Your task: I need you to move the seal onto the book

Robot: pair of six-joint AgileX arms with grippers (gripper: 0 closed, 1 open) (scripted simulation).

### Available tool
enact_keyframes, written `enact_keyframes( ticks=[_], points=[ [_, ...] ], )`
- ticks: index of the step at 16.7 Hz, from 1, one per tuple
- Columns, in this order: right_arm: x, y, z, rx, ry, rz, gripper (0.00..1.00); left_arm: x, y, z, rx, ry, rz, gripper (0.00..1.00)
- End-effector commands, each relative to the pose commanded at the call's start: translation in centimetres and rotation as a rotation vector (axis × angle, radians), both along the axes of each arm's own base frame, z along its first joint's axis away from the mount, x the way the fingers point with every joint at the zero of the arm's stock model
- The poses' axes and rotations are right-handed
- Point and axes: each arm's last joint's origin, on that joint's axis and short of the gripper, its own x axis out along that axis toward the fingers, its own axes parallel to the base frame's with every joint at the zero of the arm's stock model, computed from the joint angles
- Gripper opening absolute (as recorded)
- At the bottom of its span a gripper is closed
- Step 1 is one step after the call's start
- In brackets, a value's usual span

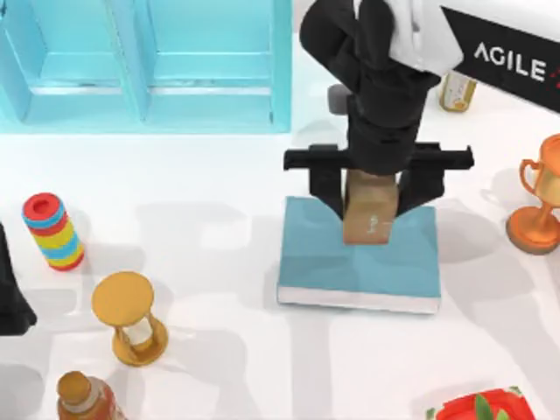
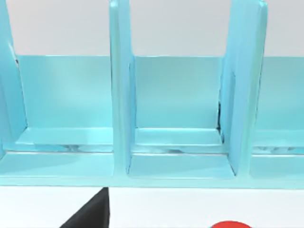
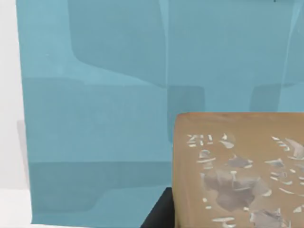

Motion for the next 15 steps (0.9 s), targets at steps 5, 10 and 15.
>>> enact_keyframes(
  ticks=[5,10,15],
  points=[
    [0.00,-0.01,0.49,0.000,0.000,0.000,0.00,0.00,0.00,0.00,0.000,0.000,0.000,1.00],
    [0.00,0.00,0.50,0.000,0.000,0.000,0.15,0.00,0.00,0.00,0.000,0.000,0.000,1.00],
    [0.00,0.00,0.50,0.000,0.000,0.000,0.53,0.00,0.00,0.00,0.000,0.000,0.000,1.00]
  ],
)
